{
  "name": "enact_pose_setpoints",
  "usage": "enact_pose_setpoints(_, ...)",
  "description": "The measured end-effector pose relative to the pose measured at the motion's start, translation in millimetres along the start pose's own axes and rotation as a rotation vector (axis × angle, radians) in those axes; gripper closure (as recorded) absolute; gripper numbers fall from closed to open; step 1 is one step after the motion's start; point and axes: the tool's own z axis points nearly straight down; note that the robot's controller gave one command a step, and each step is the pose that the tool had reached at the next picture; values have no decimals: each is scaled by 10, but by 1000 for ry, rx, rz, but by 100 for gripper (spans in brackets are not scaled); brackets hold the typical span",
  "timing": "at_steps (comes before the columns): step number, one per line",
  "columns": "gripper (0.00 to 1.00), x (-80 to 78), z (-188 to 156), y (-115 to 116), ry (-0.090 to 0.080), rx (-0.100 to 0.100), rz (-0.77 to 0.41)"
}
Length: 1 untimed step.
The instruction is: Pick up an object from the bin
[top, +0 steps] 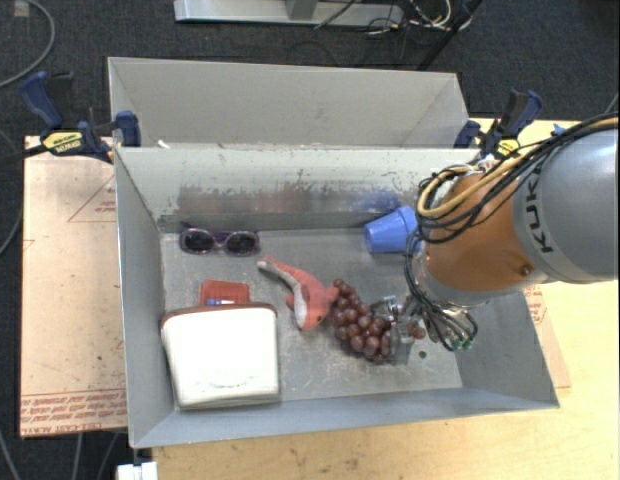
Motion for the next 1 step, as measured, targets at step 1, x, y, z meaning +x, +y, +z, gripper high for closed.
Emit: enact_pose_setpoints(1, 100, 4, -95, 3, 1, 0, 0)
